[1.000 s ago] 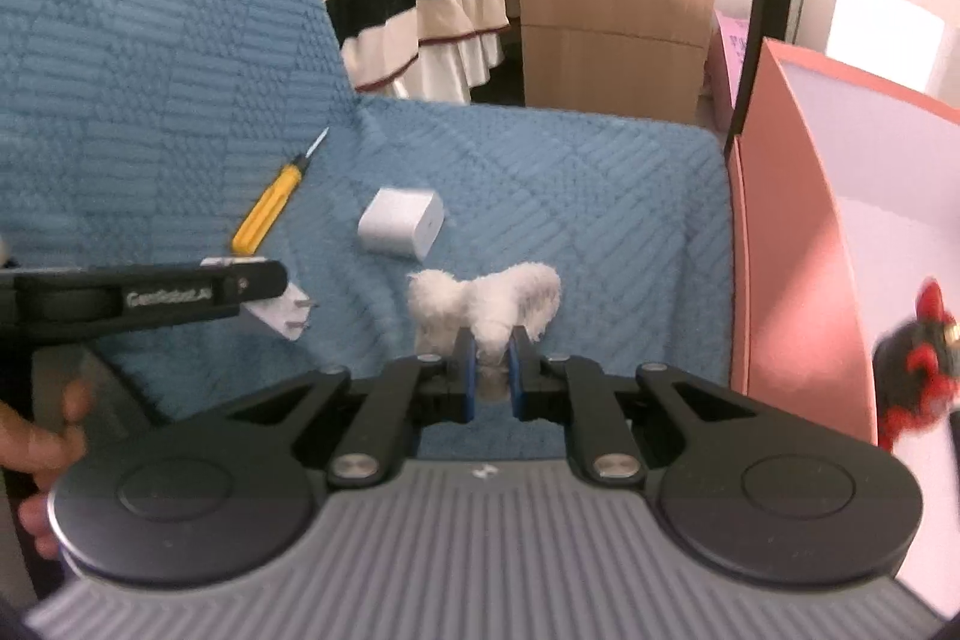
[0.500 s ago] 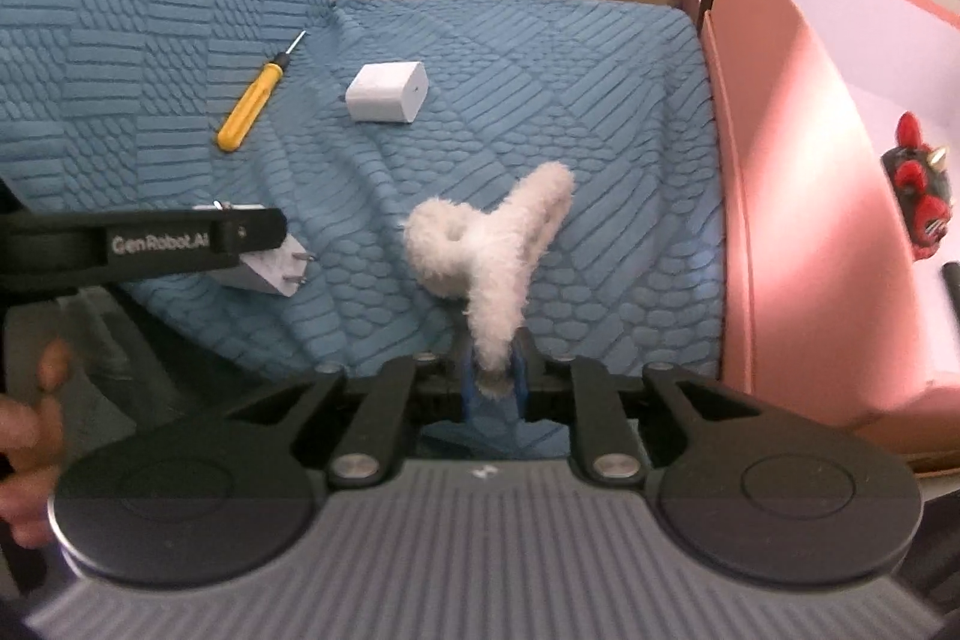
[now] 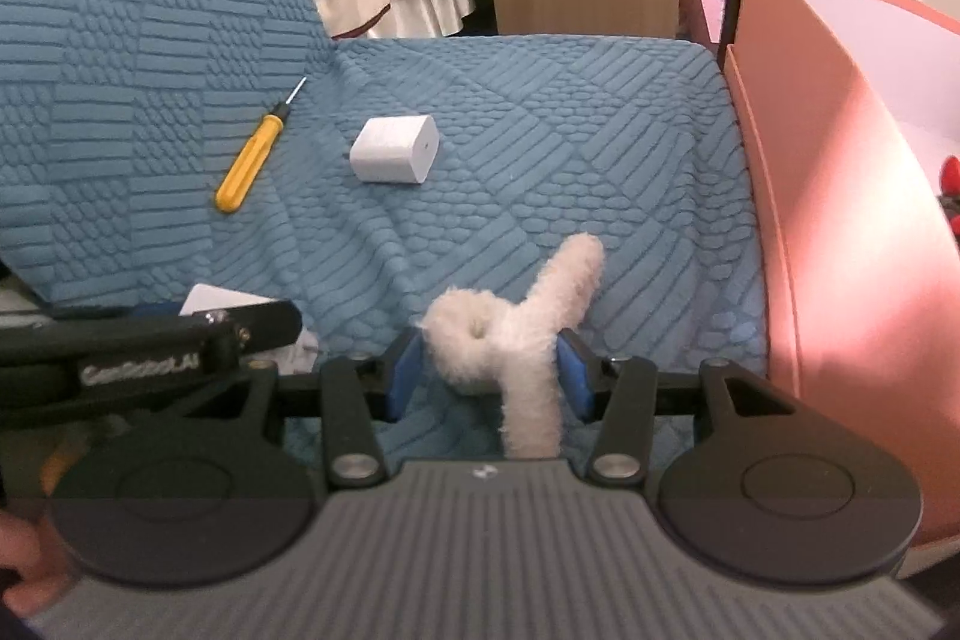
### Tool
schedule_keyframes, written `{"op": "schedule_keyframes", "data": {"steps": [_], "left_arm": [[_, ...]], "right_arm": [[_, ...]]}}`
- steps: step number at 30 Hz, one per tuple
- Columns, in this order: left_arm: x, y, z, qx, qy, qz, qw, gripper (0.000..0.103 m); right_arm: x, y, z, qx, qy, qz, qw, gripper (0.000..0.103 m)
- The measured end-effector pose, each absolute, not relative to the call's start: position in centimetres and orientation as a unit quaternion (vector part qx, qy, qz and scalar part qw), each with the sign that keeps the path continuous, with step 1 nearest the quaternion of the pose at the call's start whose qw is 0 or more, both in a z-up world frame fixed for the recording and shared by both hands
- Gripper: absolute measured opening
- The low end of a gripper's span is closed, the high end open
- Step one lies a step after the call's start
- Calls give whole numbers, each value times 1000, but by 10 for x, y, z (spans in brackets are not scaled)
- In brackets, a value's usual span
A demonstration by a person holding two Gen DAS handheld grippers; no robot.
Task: Organize rigid objects
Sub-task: 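Lift the charger in the left tool and fluffy toy in the right tool toward the box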
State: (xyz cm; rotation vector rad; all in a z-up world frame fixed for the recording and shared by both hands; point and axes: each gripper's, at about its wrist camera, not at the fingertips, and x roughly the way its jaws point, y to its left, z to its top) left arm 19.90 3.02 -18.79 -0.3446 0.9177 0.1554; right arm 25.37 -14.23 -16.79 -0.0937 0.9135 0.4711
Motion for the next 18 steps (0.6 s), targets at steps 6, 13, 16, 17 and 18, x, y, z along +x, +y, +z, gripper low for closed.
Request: {"op": "schedule_keyframes", "data": {"steps": [6, 13, 16, 17, 18], "left_arm": [[197, 30, -187, -169, 438, 74, 880, 67], [191, 28, -184, -164, 435, 71, 882, 71], [189, 26, -184, -157, 437, 74, 883, 71], [189, 26, -185, -156, 437, 75, 883, 71], [189, 26, -185, -154, 437, 76, 883, 71]], "right_arm": [[257, -141, -169, -42, 431, 221, 874, 50], [255, -147, -163, -49, 423, 215, 879, 50], [255, -151, -164, -41, 434, 212, 875, 50], [255, -152, -165, -41, 436, 211, 874, 50], [254, -152, -165, -42, 437, 211, 873, 50]]}}
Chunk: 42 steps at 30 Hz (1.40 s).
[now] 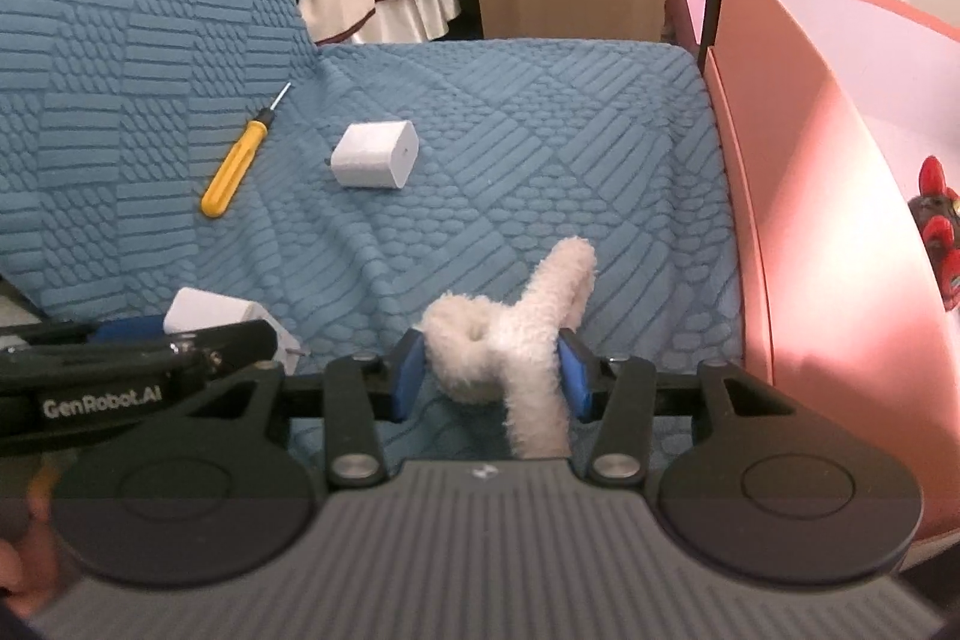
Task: Organize rigid objects
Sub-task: 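Lift the charger in the left tool and fluffy toy in the right tool toward the box, then carry the white charger and fluffy toy with both tools over the pink box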
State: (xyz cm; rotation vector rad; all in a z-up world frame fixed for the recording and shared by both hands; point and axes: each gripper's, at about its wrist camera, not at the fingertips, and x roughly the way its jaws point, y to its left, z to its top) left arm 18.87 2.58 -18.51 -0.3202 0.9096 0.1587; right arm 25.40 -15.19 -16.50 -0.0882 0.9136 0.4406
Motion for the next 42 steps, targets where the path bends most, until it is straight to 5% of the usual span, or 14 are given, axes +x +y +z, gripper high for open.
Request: {"op": "schedule_keyframes", "data": {"steps": [12, 16, 42], "left_arm": [[194, 24, -191, -139, 436, 82, 885, 69], [196, 25, -191, -141, 436, 78, 885, 59], [198, 19, -143, -173, 403, 44, 897, 58]], "right_arm": [[245, -153, -162, -44, 434, 223, 872, 50], [243, -153, -160, -41, 437, 224, 870, 50], [232, -163, -116, -42, 411, 234, 880, 50]]}}
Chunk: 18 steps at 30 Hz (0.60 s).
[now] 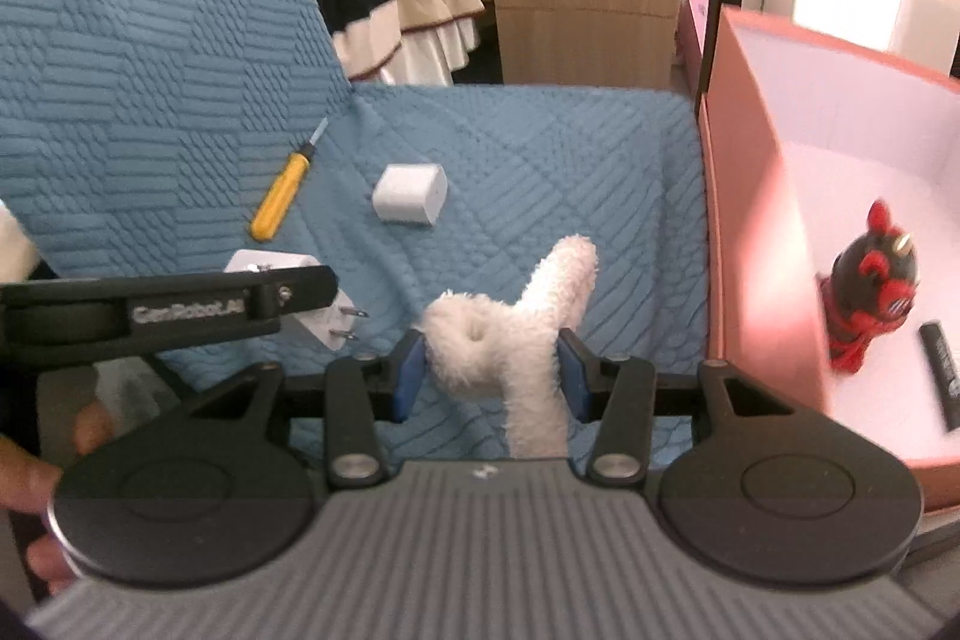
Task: Organize rigid objects
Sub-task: 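Carry the white charger and fluffy toy with both tools over the pink box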
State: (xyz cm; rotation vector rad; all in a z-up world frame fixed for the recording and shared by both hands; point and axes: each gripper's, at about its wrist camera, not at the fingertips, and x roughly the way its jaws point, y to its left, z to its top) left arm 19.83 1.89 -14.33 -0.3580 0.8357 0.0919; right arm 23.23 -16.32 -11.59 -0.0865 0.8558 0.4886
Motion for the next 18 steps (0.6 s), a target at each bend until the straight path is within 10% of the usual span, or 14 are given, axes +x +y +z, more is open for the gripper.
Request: {"op": "schedule_keyframes", "data": {"steps": [18], "left_arm": [[178, -3, -29, -173, 340, 18, 924, 58]], "right_arm": [[216, -190, -11, -18, 326, 259, 909, 50]]}}
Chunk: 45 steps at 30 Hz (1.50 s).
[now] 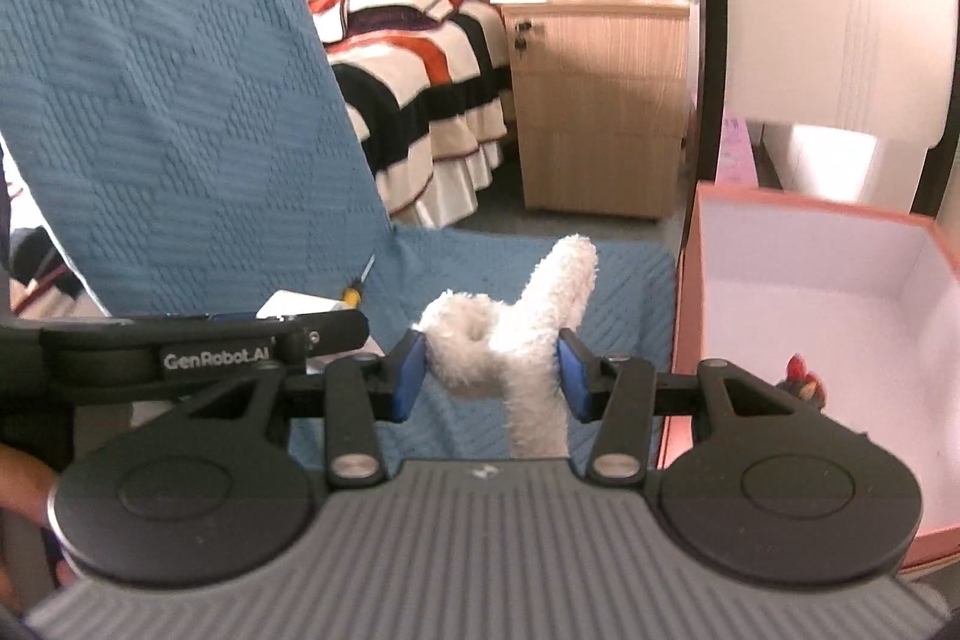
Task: Organize rigid objects
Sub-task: 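Carry the white charger and fluffy toy with both tools over the pink box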
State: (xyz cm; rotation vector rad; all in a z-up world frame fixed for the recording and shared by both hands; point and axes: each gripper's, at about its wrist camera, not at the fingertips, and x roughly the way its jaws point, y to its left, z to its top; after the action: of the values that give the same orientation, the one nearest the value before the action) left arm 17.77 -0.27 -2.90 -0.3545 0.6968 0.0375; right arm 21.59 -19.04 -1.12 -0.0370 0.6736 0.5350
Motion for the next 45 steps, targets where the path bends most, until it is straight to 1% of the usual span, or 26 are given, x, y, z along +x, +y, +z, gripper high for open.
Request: {"op": "schedule_keyframes", "data": {"steps": [8, 17, 29, 34, 45], "left_arm": [[182, -19, 0, -165, 324, 4, 932, 58], [204, -55, 16, -160, 314, -25, 936, 58], [247, -142, 23, -146, 315, -93, 933, 58], [273, -178, 11, -155, 335, -116, 922, 58], [319, -239, -44, -121, 412, -127, 894, 58]], "right_arm": [[215, -205, 11, -13, 308, 255, 916, 50], [223, -238, 14, -3, 305, 223, 926, 49], [231, -311, 18, 18, 292, 148, 945, 50], [240, -342, 5, 27, 302, 116, 946, 50], [269, -390, -59, 52, 384, 71, 919, 50]]}}
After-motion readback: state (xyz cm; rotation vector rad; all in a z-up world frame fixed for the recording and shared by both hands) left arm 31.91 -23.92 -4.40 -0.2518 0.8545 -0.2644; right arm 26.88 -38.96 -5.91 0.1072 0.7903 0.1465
